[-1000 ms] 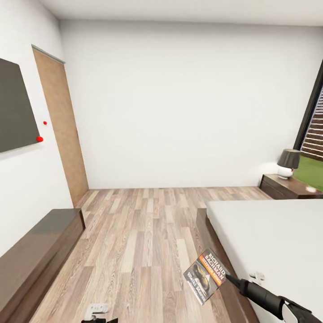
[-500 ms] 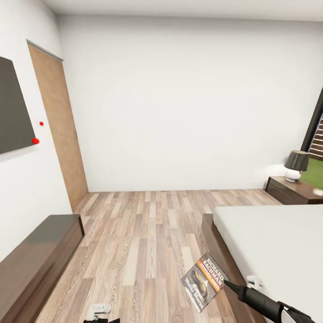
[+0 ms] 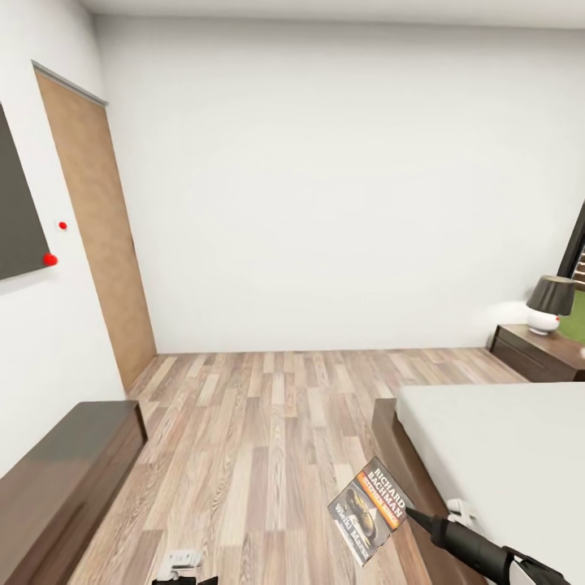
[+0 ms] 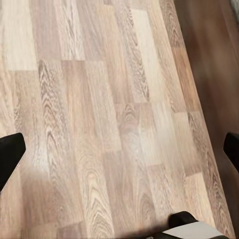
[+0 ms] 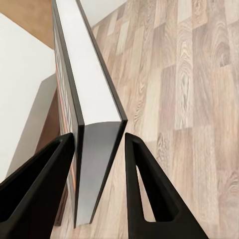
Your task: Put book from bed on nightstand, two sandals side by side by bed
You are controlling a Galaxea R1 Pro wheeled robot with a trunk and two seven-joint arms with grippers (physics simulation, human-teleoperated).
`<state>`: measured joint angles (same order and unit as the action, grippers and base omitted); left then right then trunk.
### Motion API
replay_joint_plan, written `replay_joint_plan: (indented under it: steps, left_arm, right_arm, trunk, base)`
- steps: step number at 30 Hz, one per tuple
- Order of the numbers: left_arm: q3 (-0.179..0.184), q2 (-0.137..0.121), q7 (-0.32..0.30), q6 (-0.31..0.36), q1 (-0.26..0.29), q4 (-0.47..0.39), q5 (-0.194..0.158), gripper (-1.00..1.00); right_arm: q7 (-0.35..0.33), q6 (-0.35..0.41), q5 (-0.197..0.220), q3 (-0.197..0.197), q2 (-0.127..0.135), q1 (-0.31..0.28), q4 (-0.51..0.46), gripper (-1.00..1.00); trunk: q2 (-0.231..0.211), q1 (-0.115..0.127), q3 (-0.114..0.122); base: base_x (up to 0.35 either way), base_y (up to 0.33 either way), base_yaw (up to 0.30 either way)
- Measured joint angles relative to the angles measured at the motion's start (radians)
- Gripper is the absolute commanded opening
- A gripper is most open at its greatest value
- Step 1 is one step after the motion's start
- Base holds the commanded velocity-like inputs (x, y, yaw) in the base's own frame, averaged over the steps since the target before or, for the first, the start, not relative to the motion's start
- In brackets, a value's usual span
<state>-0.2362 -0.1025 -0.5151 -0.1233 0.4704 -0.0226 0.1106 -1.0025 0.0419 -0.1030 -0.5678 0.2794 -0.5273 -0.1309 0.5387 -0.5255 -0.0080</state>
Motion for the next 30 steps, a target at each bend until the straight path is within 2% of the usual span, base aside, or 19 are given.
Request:
replay_joint_plan:
  steps: [30]
  left_arm:
    - [0.000,-0.001,0.000,0.001,0.000,0.000,0.000,1.00]
  right_arm:
    - [0.003,0.000,-0.001,0.001,-0.003,0.000,0.002,-1.00]
  trunk:
    - [0.000,0.000,0.000]
  base:
    - [0.334,0.000,0.000]
